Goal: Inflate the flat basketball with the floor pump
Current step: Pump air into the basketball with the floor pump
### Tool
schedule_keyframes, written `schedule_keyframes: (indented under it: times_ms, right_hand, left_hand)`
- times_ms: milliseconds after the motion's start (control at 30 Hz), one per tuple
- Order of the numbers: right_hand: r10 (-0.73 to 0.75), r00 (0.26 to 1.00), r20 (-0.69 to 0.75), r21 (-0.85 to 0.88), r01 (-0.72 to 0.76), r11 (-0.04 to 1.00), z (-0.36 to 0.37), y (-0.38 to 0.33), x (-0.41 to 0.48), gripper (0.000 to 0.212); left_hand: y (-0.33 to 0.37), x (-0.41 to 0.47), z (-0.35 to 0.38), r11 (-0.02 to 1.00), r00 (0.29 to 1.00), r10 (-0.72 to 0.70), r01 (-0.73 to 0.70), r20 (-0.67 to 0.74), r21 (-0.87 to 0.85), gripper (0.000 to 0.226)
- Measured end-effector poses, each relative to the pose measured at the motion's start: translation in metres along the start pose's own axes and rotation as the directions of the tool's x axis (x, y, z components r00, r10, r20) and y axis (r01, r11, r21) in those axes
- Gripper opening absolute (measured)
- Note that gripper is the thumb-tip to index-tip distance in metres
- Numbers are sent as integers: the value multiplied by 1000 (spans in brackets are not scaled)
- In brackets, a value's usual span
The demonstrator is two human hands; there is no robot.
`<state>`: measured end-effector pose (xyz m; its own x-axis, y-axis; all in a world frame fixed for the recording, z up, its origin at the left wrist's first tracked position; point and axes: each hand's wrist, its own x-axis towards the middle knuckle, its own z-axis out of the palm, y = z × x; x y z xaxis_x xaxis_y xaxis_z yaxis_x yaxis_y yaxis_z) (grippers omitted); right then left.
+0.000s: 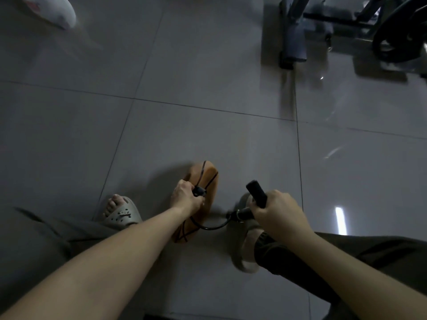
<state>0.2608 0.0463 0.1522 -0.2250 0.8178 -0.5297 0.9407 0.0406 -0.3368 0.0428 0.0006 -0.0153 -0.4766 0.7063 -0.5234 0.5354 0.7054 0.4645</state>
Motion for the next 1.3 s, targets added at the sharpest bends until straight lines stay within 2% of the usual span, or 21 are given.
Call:
schedule_keyframes:
  times_ms: [100, 367, 600, 700, 833, 933, 1067, 1233, 1300]
  right_hand:
    - [15, 1000, -5, 5, -15, 1000, 6, 5, 6, 34]
    - [-13, 1000, 2, -54, 13, 998, 15, 9, 11, 29]
    - [-27, 999, 32, -96, 30, 995, -27, -14, 24, 26]
    - [12, 990, 138, -185, 14, 983, -34, -23, 26, 30]
    - [62, 944, 324, -405, 80, 911, -60, -48, 38, 51]
    - [63, 906, 419, -357, 101, 929, -70, -68, 55, 57]
    - [-21, 887, 462, -262, 159, 952, -38, -97, 72, 39]
    - [42, 820, 570, -253, 126, 959, 13, -116, 84, 39]
    - [1, 809, 587, -224, 162, 961, 23, -120, 90, 26]
  left_hand:
    - [3, 0, 4, 1000, 1000, -16, 16, -10, -12, 36]
    - [-1, -4, -1, 1000, 1000, 13, -13, 10, 25, 47]
    - [-1, -11, -2, 1000, 999, 28, -28, 36, 10, 40]
    - [-2, -11, -3, 999, 998, 48, -47, 31, -16, 40]
    - [-1, -8, -6, 996, 999, 28, -26, 29, -80, 37]
    - [0, -5, -4, 995, 1000, -12, 15, 23, -104, 42]
    - [0, -6, 1, 990, 1000, -15, 17, 15, -139, 49]
    - [-3, -8, 1, 993, 1000, 5, -4, 9, -115, 51]
    - [-3, -8, -1, 993, 1000, 3, -1, 18, -117, 56]
